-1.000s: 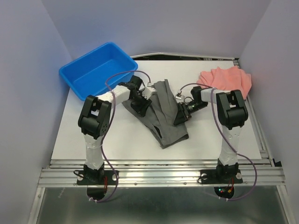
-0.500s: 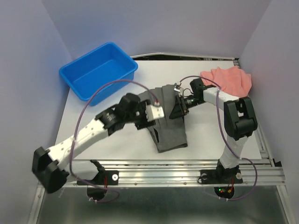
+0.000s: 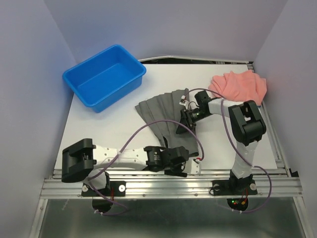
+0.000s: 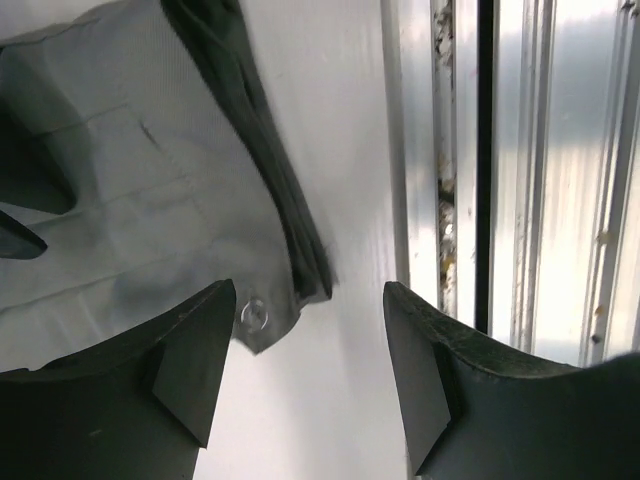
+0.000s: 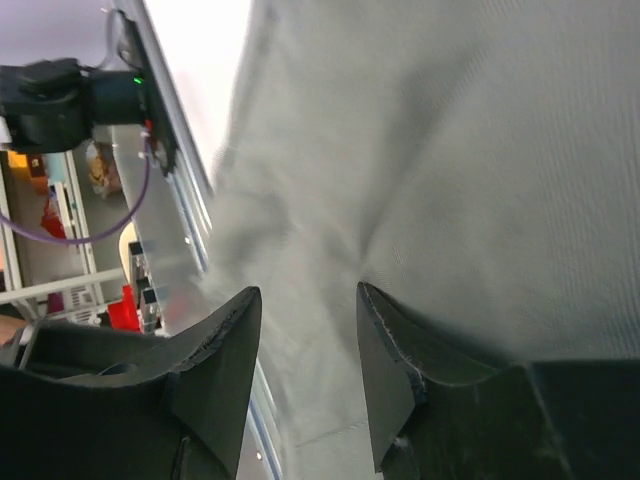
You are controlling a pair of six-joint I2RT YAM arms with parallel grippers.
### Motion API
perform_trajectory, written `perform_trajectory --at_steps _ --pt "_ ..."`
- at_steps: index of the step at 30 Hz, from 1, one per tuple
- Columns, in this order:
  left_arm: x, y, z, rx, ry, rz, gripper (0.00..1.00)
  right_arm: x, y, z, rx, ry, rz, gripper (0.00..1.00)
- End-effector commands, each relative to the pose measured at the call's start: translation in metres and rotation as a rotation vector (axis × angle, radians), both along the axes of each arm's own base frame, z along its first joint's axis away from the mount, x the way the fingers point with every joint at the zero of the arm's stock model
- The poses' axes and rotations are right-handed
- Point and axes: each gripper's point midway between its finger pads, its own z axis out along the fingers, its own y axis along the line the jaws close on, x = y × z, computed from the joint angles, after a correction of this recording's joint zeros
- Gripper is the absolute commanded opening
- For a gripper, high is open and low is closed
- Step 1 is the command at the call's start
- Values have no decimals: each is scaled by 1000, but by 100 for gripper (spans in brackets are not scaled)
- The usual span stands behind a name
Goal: Fold and stack the skirts
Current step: Fold the skirt
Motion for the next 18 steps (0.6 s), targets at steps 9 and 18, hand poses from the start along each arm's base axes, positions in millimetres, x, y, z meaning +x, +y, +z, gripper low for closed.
perform_trajectory --at_steps 9,18 --pt "-2 -38 -20 -46 49 92 72 -51 -19 -66 -121 93 33 47" --pt "-27 -34 -49 7 129 81 72 -70 -19 -74 -146 108 50 47"
